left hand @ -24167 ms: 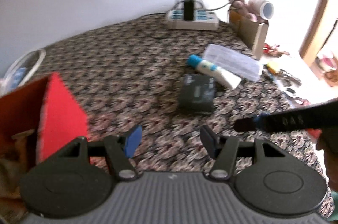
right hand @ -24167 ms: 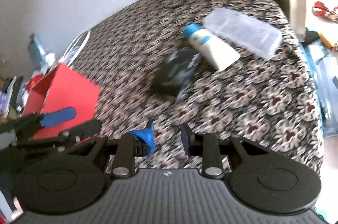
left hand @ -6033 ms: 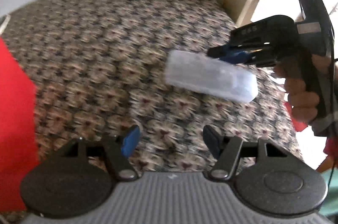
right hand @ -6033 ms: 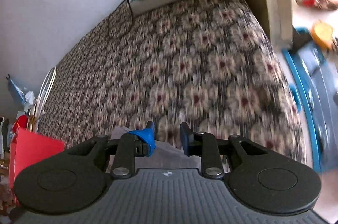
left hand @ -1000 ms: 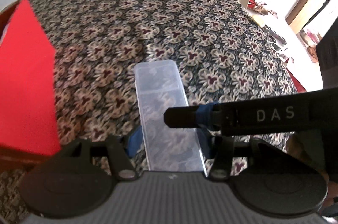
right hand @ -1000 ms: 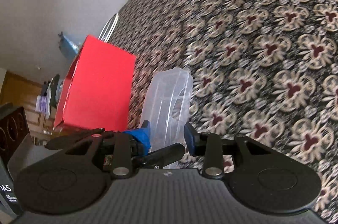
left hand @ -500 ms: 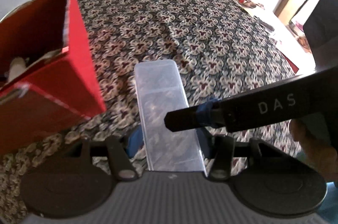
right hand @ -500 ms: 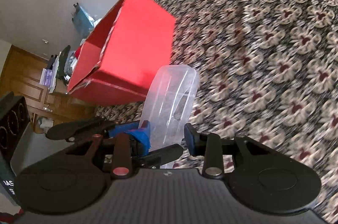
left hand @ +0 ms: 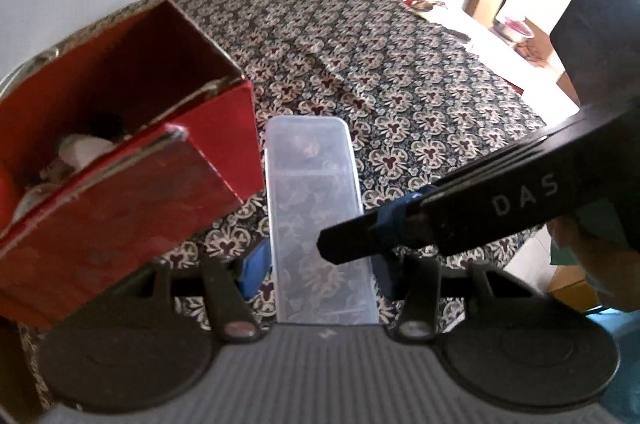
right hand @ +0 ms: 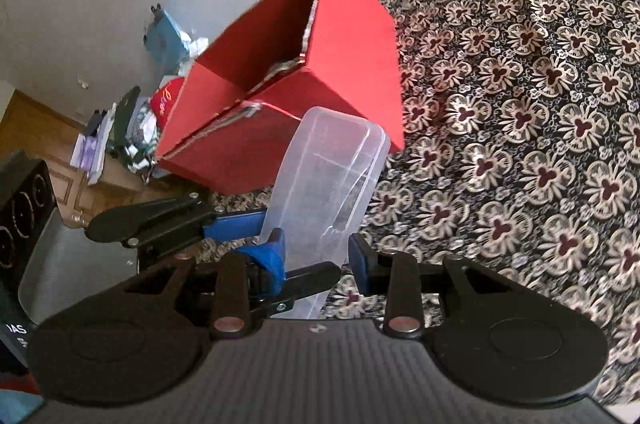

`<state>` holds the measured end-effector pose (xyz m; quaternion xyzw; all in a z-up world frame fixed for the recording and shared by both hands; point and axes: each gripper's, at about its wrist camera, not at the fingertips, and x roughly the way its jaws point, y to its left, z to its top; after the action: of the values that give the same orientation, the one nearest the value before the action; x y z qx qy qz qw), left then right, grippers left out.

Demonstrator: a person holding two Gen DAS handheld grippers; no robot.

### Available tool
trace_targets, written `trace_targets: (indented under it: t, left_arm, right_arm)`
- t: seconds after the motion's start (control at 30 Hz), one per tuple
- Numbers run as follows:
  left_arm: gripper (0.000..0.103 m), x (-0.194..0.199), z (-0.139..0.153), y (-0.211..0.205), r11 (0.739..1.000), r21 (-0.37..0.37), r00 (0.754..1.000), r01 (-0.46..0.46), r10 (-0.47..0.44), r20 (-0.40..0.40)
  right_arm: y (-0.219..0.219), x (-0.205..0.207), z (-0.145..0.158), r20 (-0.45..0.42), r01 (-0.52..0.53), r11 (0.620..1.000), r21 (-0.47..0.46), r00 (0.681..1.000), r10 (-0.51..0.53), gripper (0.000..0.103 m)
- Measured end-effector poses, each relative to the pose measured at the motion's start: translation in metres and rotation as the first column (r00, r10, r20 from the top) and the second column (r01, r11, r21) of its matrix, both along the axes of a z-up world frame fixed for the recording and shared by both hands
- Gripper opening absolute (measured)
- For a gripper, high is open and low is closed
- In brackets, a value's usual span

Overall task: Organize rigid objects
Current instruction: 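Carry the clear plastic box with the right gripper over the red box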

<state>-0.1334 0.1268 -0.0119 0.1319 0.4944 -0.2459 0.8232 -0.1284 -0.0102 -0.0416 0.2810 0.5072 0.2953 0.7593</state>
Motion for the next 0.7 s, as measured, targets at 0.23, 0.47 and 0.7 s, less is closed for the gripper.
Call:
trace_targets:
  t: [0.23,0.47,0.7]
  left_arm:
    - [0.050,-0.007,0.030,0.010,0.993,-0.064,0.993,0.099,-0.094,0.073]
    - [0.050,-0.011,0.066,0.033,0.986,-0.130,0.984,0.103,-0.081,0.161]
    - [0.050,0.005,0.093,0.052,0.985,-0.171,0.970,0.010,0.031,0.240]
  right_arm:
    - [-0.009,-0.021,0.026,0.072,0.084,0.996,0.007,0.994,-0.084,0.017]
    - [-0.001,-0.020,0.063,0.193,0.098,0.995,0.001,0.976,-0.096,0.017]
    - [0.007,0.009,0.088,0.299,0.040,0.999,0.021,0.953,-0.044,0.017]
